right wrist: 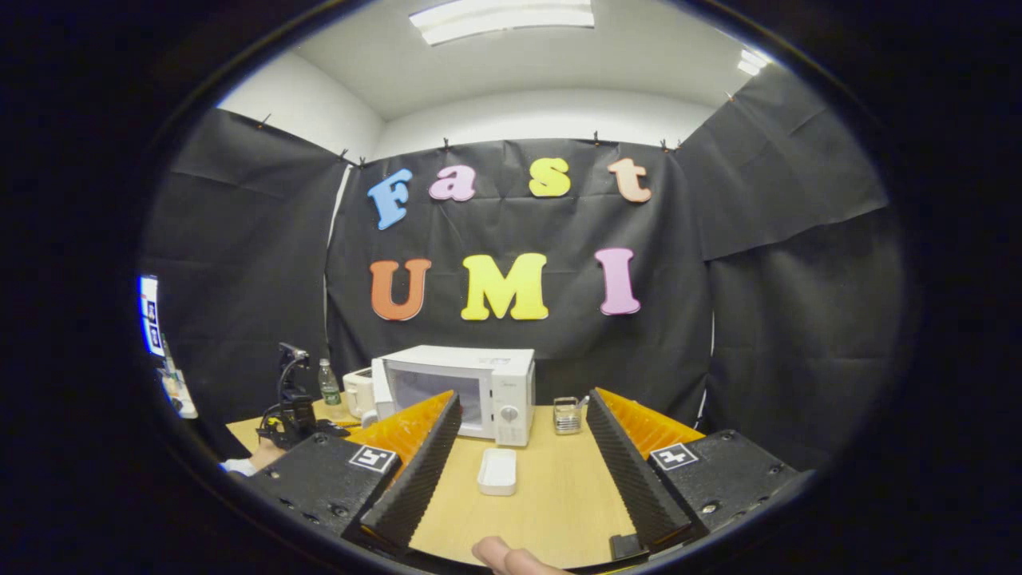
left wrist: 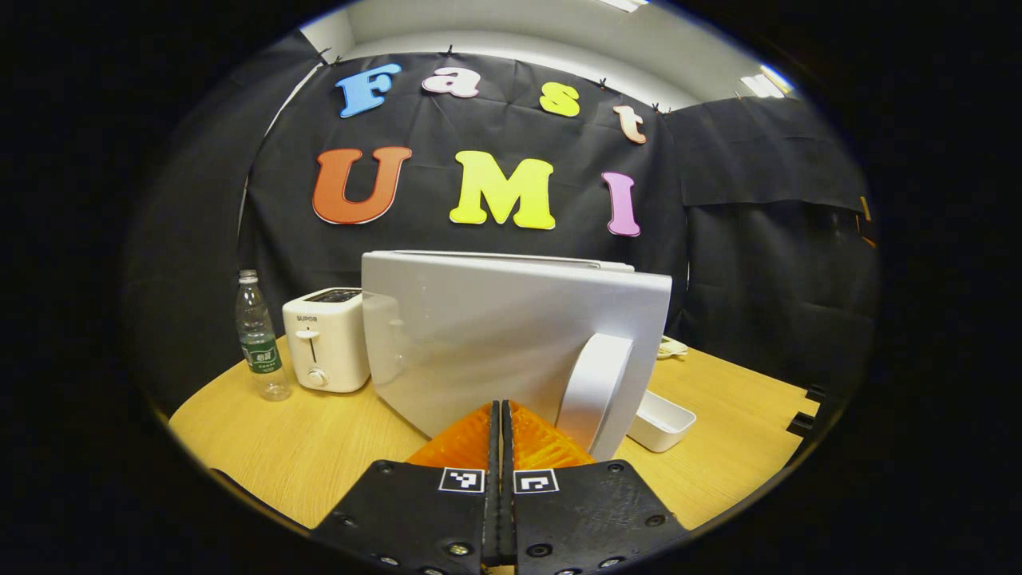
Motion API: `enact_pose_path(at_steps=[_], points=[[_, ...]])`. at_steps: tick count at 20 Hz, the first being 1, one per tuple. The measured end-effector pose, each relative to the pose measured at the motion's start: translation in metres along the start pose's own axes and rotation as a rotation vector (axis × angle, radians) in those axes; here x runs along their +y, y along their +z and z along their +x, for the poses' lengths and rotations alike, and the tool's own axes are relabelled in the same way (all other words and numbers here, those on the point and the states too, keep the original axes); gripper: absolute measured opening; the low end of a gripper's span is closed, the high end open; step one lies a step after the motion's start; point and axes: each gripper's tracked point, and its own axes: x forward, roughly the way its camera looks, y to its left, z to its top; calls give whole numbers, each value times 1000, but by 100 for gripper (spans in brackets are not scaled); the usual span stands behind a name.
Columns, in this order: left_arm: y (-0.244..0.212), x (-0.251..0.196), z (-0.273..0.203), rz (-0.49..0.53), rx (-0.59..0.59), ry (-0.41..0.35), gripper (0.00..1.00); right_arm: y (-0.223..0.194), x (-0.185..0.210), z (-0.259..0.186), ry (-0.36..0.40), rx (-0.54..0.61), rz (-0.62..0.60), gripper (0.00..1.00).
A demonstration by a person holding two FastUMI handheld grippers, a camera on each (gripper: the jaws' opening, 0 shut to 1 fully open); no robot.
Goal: Open the microwave oven with the left hand, put the food in, and close the microwave oven.
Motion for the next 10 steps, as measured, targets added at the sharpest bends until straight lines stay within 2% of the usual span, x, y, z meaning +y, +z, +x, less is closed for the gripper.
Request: enact_pose_path(at_steps=[1,2,4,5,7,8,9,10], points=[[0,-4,8,8,2,-2,0,-2,-7,-1,-6,-1,0,100],[-3,-6,16,11,13,0,0,-3,-12,-1,-12,0,3,89],[-3,-16,30,15,17,-9,0,-6,-23,-3,-21,1,9,89],[-1,-22,37,16,14,-11,0,-7,-28,-2,-27,-1,10,100],[2,-29,53,21,9,-15,0,-8,-36,1,-36,-3,14,100],[2,-32,62,23,10,-15,0,-11,-37,4,-34,-1,19,90],[2,-36,71,24,13,-16,0,-14,-39,8,-30,6,26,90],[6,-39,79,29,6,-11,0,-16,-40,11,-26,8,27,100]])
